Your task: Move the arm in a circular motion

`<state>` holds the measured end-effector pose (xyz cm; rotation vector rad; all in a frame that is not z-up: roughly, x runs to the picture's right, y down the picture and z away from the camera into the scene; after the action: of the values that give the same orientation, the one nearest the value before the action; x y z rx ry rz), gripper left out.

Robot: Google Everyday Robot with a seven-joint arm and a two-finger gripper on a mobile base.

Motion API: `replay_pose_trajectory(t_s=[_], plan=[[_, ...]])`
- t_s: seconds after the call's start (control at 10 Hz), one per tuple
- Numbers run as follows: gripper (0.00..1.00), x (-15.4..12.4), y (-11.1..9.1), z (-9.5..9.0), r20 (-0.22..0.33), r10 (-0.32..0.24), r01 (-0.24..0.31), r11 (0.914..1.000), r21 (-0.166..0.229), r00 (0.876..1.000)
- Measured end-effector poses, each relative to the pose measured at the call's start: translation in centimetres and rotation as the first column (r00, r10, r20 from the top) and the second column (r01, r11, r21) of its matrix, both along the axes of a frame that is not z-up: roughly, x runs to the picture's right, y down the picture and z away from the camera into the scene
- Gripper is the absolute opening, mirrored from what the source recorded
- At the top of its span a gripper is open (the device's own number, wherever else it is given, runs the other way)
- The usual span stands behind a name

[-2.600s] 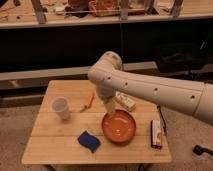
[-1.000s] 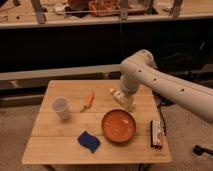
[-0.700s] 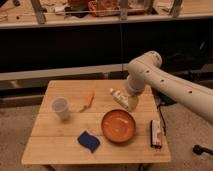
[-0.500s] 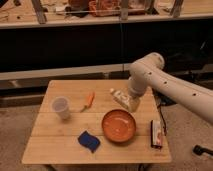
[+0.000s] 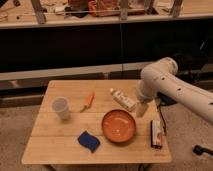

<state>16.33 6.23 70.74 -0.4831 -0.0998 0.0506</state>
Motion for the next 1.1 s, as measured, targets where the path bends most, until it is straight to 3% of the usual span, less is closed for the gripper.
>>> replay_pose_trajectory(t_s=[0.4, 0.7, 1.1], plan=[[0.8, -2.8, 1.6, -1.9, 0.028, -0.06, 0.06, 0.9982, 0.0, 0.998], [0.8, -3.0, 2.0, -2.4, 0.025, -0.057, 0.057, 0.9984, -0.001, 0.998], [0.8, -6.9, 3.2, -3.8, 0.057, -0.102, 0.102, 0.9948, 0.006, 0.993]])
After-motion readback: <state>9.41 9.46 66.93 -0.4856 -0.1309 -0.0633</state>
